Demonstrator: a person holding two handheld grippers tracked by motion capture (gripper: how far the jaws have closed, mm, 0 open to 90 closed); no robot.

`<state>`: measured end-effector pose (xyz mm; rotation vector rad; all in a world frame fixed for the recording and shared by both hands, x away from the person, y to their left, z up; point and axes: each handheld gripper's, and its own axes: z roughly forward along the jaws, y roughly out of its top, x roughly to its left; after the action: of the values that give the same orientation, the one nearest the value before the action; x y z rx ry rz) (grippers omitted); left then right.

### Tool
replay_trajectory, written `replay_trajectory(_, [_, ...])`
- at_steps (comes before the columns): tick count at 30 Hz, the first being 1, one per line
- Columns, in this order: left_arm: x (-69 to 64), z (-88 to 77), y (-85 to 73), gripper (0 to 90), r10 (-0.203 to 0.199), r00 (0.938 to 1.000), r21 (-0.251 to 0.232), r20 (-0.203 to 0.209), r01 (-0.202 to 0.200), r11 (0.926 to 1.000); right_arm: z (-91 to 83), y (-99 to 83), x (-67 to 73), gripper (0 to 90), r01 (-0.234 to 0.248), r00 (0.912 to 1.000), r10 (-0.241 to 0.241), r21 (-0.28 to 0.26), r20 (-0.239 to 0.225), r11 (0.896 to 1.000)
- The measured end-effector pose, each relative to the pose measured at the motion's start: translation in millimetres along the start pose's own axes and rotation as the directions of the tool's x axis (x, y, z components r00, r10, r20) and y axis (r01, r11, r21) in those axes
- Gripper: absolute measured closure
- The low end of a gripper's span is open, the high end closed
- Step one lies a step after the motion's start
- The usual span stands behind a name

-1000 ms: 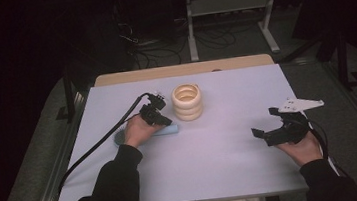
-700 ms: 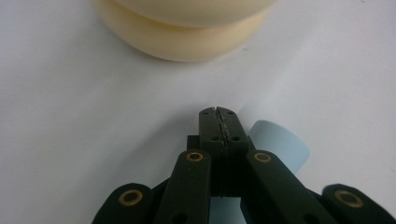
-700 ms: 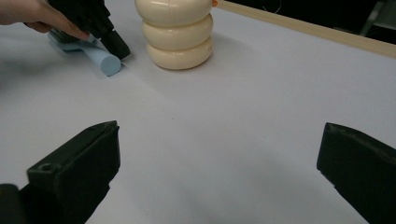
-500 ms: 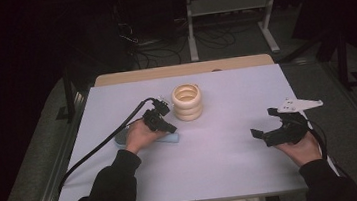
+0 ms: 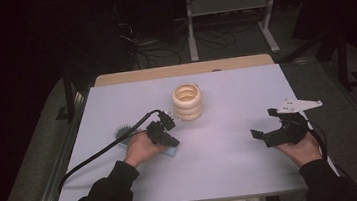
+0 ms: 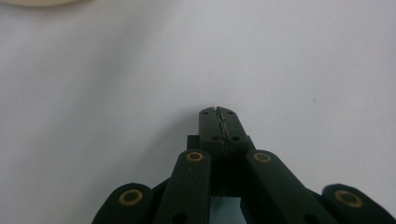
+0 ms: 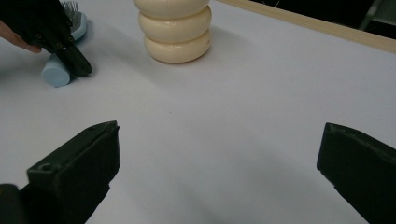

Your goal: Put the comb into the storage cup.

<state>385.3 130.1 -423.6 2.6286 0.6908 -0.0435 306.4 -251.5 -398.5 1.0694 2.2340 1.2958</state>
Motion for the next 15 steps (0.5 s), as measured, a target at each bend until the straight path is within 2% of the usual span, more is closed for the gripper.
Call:
replay_trajectory(5, [-9.5, -4.1, -8.9, 90.0, 0.030, 0.9993, 0.021, -0.020, -0.030, 0.9993, 0.2, 0.0, 0.7, 0.0, 0.001, 1.0000, -0.001, 0.002, 0.002, 1.000])
replay_trajectory(7, [-12.9, -6.4, -14.4, 90.0, 0.031, 0.9995, 0.005, 0.001, -0.031, 0.9995, 0.3, -0.1, 0.5, 0.0, 0.002, 1.0000, -0.002, 0.004, 0.002, 1.000])
replay_trajectory(10, [-14.7, -11.3, -20.0, 90.0, 0.034, 0.9992, 0.006, -0.019, -0.034, 0.9994, 0.4, -0.1, 0.5, 0.0, 0.002, 1.0000, -0.002, 0.004, 0.002, 1.000])
replay_trajectory(13, [-16.6, -19.3, -24.6, 90.0, 0.033, 0.9990, -0.018, -0.030, -0.034, 0.9993, -0.1, 0.0, 0.9, 0.0, 0.004, 1.0000, -0.004, 0.003, 0.002, 1.000])
replay_trajectory(15, [-17.9, -23.0, -29.7, 90.0, 0.020, 0.9998, -0.050, -0.007, -0.020, 0.9985, -0.2, -0.1, 0.6, 0.0, 0.004, 1.0000, -0.004, 0.003, 0.002, 1.000])
